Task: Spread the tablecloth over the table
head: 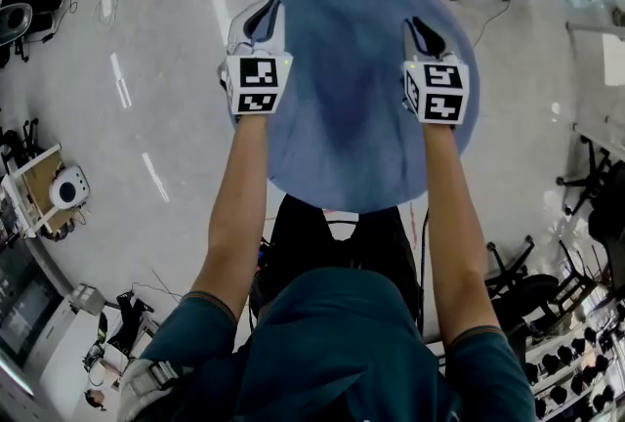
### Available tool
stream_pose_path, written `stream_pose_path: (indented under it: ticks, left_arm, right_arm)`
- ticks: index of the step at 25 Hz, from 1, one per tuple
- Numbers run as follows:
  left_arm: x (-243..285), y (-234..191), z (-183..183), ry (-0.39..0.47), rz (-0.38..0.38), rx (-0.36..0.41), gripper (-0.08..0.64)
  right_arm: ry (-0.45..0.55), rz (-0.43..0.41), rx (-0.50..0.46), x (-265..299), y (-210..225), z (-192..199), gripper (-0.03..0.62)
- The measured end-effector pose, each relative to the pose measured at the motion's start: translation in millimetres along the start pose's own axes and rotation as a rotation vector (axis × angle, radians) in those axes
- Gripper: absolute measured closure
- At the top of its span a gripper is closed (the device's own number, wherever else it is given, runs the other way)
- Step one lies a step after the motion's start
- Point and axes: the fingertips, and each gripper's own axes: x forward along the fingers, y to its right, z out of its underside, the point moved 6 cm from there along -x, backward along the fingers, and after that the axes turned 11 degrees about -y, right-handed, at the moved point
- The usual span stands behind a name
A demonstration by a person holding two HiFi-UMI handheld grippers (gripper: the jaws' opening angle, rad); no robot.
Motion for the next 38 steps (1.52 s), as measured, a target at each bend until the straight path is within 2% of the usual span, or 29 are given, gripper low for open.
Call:
stream_pose_path:
  ticks: [3,9,13,18,20,24,30,38]
  left_arm:
    - [-30,1,-14,0.055,0.017,-0.006,0.558]
    - [-94,-1,-47,0.164,0.063,-0.007,0.560]
    - [-151,-13,-70,0.241,0.112,0.013,0.560]
    - [-231,-24,-98,0.332,0.143,0.026,0.560]
    - [-256,-23,-107,0.370,0.161,0.056,0.560]
    - [-310,-30,-111,0.428,0.181,0.095,0.560]
    - [-379,-44,-109,0.491,0.176,0.062,0.560]
    - [-442,-42,-89,0.545,0.201,0.063,0.560]
  right_arm:
    - [0.072,0.005,-0.006,-32,-8,-14,0.534]
    - [0.213,-0.008,-0.048,-107,-36,-50,0.567]
    - [0.274,-0.029,-0.090,-170,-75,-80,0.581]
    - [0.352,-0.115,-0.142,-249,-128,-111,0.581]
    - [0.395,-0.130,-0.156,-277,-144,-117,0.581]
    - [0.443,-0.159,-0.185,-327,-179,-126,0.583]
    - [0.459,-0.233,-0.231,-380,-227,-127,0.583]
    - [0.514,-0.244,-0.282,-427,-278,-118,0.583]
